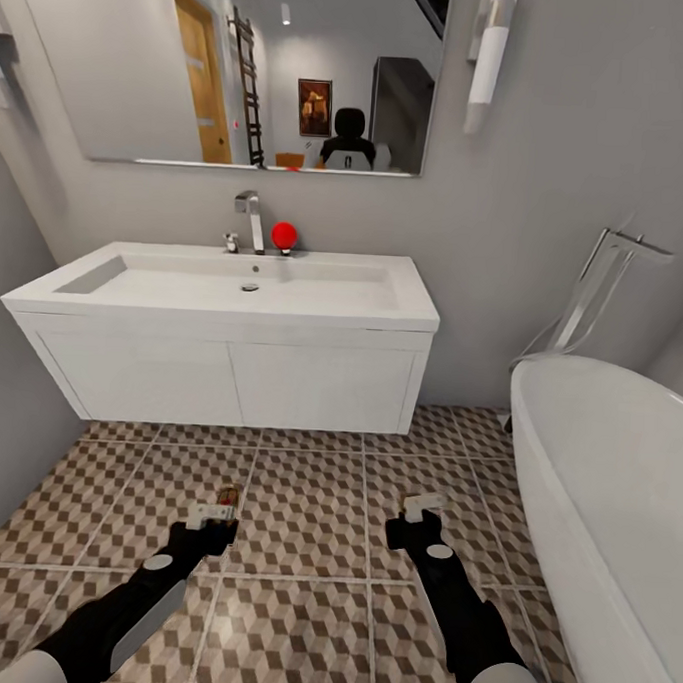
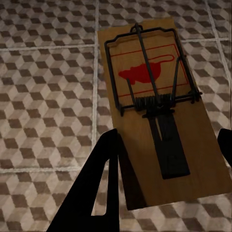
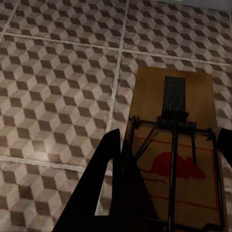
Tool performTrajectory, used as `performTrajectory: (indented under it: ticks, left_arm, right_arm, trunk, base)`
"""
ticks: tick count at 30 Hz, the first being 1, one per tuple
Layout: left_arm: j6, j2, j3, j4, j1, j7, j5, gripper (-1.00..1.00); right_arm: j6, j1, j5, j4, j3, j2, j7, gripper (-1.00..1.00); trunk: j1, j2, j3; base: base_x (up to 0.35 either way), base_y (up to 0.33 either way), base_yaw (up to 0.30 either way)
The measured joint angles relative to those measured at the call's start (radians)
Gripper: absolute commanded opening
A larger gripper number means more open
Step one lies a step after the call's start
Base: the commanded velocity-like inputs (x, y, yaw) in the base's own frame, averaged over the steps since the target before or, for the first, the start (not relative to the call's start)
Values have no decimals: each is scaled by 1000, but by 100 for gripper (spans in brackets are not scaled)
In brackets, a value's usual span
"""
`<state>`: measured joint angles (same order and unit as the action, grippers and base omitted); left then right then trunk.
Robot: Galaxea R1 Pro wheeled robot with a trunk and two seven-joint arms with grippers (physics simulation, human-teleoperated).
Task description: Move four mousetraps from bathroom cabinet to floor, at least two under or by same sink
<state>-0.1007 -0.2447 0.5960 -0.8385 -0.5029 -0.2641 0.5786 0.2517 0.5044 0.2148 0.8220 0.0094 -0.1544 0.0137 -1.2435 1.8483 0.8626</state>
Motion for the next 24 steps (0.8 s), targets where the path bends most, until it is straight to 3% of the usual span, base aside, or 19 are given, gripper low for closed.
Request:
performTrajectory:
  ticks: [6, 24]
  left_arm:
    - [5, -9, 1, -66, 1, -2, 0, -100]
    - [2, -10, 2, -70, 1, -2, 0, -100]
  right_arm:
    - [-1, 0, 0, 0, 0, 0, 0, -100]
    - [-1, 0, 0, 0, 2, 0, 0, -100]
  trunk:
    - [-23, 42, 29]
    - [-92, 168, 114]
  base:
    - [0, 0, 0]
    - [0, 0, 0]
